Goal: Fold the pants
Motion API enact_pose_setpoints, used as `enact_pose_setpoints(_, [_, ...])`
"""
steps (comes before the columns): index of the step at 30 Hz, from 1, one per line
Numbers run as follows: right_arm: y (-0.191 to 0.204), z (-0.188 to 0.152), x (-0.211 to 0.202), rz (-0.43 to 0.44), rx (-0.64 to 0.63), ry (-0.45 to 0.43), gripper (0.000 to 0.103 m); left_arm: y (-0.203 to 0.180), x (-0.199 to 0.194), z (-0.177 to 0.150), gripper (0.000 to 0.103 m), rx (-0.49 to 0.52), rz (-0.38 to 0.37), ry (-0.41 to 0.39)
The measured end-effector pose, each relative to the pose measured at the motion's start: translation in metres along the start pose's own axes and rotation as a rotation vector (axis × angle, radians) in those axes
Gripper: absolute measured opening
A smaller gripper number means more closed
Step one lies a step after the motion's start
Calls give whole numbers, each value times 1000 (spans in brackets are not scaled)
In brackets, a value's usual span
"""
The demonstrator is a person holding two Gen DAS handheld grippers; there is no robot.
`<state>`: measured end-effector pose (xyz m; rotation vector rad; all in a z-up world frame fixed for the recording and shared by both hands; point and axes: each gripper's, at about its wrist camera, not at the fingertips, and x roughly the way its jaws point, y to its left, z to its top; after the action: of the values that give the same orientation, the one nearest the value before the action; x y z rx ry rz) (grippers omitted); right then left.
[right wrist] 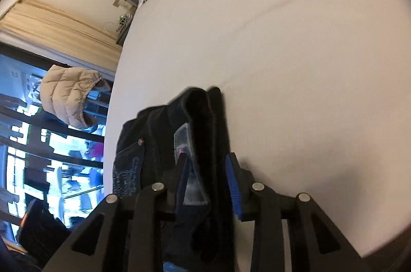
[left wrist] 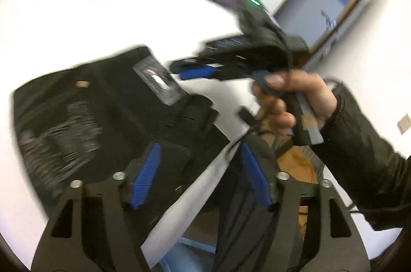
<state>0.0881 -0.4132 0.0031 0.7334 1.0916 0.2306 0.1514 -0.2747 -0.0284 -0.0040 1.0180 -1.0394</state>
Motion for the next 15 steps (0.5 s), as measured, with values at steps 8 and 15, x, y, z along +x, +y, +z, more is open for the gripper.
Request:
enact_pose_setpoints(8, [39,-38,30,-49,-119,133,21,74,2,-25,65,-145,98,-38])
enact_pose_setpoints(15, [2,-60,16,9,-33,60,0,91,30,-44,65,-157,90,32])
